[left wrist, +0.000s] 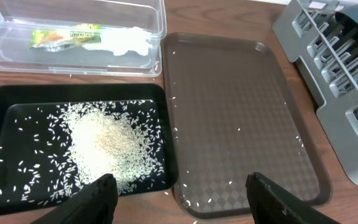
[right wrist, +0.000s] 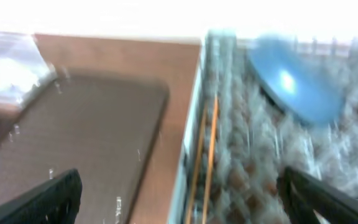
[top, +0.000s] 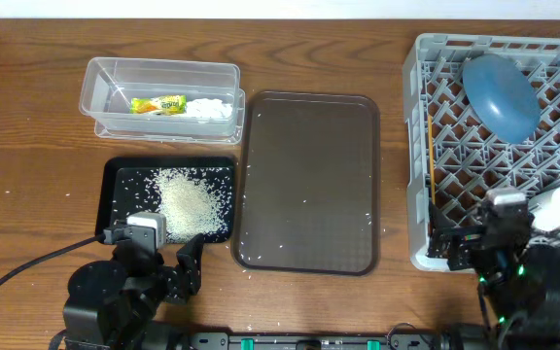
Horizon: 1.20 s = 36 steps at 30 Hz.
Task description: Sort waste into correct bins and load items into the dishwasher rack
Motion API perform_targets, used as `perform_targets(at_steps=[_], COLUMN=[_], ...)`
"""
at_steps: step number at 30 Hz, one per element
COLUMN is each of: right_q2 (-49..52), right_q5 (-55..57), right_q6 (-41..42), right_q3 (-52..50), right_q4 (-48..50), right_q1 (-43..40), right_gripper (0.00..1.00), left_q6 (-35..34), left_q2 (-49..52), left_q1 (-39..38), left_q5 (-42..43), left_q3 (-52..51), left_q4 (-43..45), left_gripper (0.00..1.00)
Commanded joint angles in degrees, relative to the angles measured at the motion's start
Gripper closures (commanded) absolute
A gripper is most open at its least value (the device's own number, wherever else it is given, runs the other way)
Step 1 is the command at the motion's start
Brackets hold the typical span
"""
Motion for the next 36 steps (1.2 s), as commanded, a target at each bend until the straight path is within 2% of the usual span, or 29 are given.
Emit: perform_targets(at_steps=[1, 7, 12, 14, 36], right_q2=[-6.23, -16.13, -19.28, -19.3, -19.1], right_q5=[0.42, -1.99, -1.27, -0.46, -0.02], right_q6=[-0.63, -0.42, -0.63, -0.63, -0.61], right_q3=[-8.24, -22.99, -32.15, -32.72, -32.72], right_q4=[7.39, 25.24, 34.49, 30.21, 30.12], right_q1=[2.86, 3.28, 3.08, 3.13, 3.08], right_gripper=[0.01, 0.01, 0.01, 0.01, 0.01], left_q6=[0.96, 0.96, 0.96, 0.98, 0.96], left_q2=[-0.09, -0.09, -0.09, -0.09, -0.09], left_q1=[-0.17, -0.17, -0.17, -0.17, -0.17], left_q5=[-0.7, -0.7, -0.7, -0.7, -0.7], left_q3=[-0.28, -0.28, -0.28, -0.28, -0.28], left_q4=[0.07, 0.07, 0.07, 0.07, 0.07], left_gripper=[0.31, 0.31, 0.31, 0.31, 0.31])
